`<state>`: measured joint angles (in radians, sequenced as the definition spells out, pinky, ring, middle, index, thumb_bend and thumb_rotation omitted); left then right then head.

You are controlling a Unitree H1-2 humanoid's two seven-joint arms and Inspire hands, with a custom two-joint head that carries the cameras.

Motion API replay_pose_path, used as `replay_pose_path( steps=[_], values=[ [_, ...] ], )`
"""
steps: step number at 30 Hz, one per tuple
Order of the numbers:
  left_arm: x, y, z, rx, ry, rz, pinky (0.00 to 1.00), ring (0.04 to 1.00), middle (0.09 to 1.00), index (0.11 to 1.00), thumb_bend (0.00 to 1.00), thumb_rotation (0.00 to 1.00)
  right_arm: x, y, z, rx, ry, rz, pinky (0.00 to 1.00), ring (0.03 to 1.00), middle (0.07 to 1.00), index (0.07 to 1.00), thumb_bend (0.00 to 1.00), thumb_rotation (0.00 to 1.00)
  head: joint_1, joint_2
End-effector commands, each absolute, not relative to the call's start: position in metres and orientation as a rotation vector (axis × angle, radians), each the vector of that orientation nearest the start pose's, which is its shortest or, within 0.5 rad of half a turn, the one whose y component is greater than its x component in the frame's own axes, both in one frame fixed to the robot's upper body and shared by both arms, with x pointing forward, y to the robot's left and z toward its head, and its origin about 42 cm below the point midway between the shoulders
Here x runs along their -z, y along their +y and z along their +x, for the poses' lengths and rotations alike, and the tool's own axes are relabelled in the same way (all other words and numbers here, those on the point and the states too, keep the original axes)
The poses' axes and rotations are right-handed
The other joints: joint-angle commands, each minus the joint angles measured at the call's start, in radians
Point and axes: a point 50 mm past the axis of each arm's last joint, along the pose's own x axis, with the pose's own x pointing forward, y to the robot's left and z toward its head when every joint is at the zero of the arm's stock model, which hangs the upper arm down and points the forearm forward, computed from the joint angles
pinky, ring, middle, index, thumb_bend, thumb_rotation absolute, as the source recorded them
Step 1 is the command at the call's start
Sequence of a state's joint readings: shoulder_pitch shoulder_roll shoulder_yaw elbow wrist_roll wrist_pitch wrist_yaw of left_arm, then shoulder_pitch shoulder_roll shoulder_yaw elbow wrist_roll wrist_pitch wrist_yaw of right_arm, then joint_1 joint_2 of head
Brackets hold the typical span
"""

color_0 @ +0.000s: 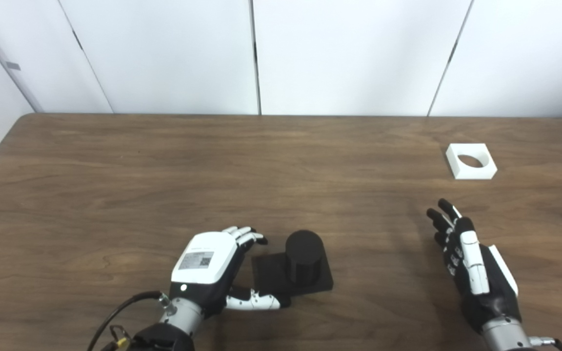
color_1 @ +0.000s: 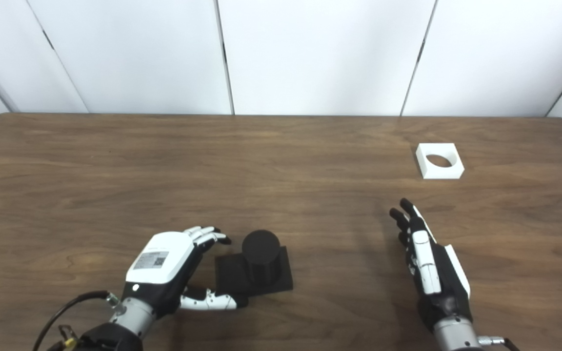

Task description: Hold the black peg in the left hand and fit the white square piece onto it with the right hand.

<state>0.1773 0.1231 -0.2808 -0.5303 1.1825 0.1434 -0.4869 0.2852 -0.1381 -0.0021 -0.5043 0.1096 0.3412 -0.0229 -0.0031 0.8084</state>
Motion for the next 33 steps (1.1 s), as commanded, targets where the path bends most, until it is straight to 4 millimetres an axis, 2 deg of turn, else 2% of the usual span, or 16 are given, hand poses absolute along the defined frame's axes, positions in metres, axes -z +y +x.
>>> replay_pose_path(
  steps=[1, 12, 23, 29, 33],
  values=[
    [-0.18, 0.172, 0.205, 0.329, -0.108, 1.257, 0.82, 0.887, 0.879, 0.783, 1.0, 0.64, -0.155, -0.253, 0.192, 0.03, 0.083, -0.029, 1.0, 0.974, 0.922, 0.964, 0.54, 1.0, 0.0, 0.001],
    [-0.175, 0.162, 0.195, 0.276, -0.188, 1.326, 0.8, 0.854, 0.844, 0.752, 0.99, 0.59, -0.156, -0.253, 0.192, 0.032, 0.084, -0.031, 1.0, 0.962, 0.917, 0.96, 0.54, 1.0, 0.002, 0.005],
    [-0.168, 0.162, 0.196, 0.265, -0.174, 1.318, 0.8, 0.847, 0.829, 0.735, 0.94, 0.53, -0.157, -0.255, 0.192, 0.019, 0.084, -0.023, 1.0, 0.98, 0.924, 0.973, 0.54, 1.0, 0.004, 0.006],
    [-0.166, 0.164, 0.197, 0.262, -0.163, 1.32, 0.8, 0.841, 0.814, 0.7, 0.9, 0.46, -0.157, -0.255, 0.192, 0.026, 0.084, -0.016, 1.0, 0.977, 0.924, 0.969, 0.54, 1.0, 0.005, 0.009],
    [-0.164, 0.165, 0.198, 0.273, -0.144, 1.319, 0.8, 0.844, 0.816, 0.693, 0.89, 0.47, -0.157, -0.255, 0.192, 0.026, 0.082, -0.01, 1.0, 0.975, 0.922, 0.968, 0.54, 1.0, 0.005, 0.009]
  ],
)
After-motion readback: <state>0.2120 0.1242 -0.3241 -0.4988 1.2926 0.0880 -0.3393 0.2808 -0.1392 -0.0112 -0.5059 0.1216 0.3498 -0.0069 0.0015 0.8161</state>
